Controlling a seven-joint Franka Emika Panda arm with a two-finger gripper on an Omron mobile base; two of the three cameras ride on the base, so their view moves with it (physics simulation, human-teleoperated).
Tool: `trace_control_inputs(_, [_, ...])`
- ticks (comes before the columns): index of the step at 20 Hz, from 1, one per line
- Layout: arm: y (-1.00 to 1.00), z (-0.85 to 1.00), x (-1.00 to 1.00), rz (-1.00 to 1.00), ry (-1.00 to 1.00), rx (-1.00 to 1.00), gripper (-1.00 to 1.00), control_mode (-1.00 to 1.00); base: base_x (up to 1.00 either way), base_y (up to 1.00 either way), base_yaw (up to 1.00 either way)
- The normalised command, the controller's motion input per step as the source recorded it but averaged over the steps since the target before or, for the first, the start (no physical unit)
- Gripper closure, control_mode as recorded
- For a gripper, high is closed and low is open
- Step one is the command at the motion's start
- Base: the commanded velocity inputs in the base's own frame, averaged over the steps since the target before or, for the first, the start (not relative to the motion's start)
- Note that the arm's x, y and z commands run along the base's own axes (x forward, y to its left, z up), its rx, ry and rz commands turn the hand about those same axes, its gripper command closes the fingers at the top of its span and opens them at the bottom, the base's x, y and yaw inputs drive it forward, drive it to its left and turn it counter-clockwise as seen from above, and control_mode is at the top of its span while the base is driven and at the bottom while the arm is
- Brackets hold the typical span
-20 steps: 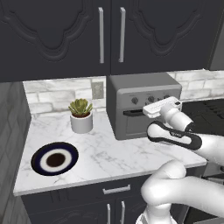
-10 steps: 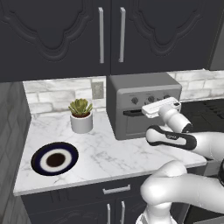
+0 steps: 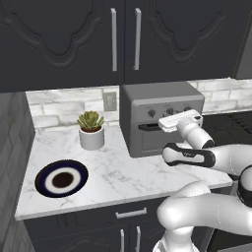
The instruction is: Pull the toaster oven rack outwards. Pick up the baguette from the plate and place it on the toaster oven rack. Close the toaster oven door fully and set the temperature to the lowest setting.
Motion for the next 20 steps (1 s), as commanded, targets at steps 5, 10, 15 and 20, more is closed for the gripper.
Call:
trace_control_inputs(5, [0.0,0.0,0.34,0.0,0.0,0.0,1.0,-1.0,0.0,0.0,0.0])
trace_control_inputs(10, [0.0,0.0,0.34,0.0,0.0,0.0,1.0,-1.0,0.0,0.0,0.0])
trace_control_inputs(15, [0.0,0.0,0.35,0.0,0.0,0.0,1.0,-1.0,0.0,0.0,0.0])
trace_control_inputs(20, [0.0,0.0,0.29,0.02,-0.04,-0.03,1.0,-1.0,0.0,0.0,0.0])
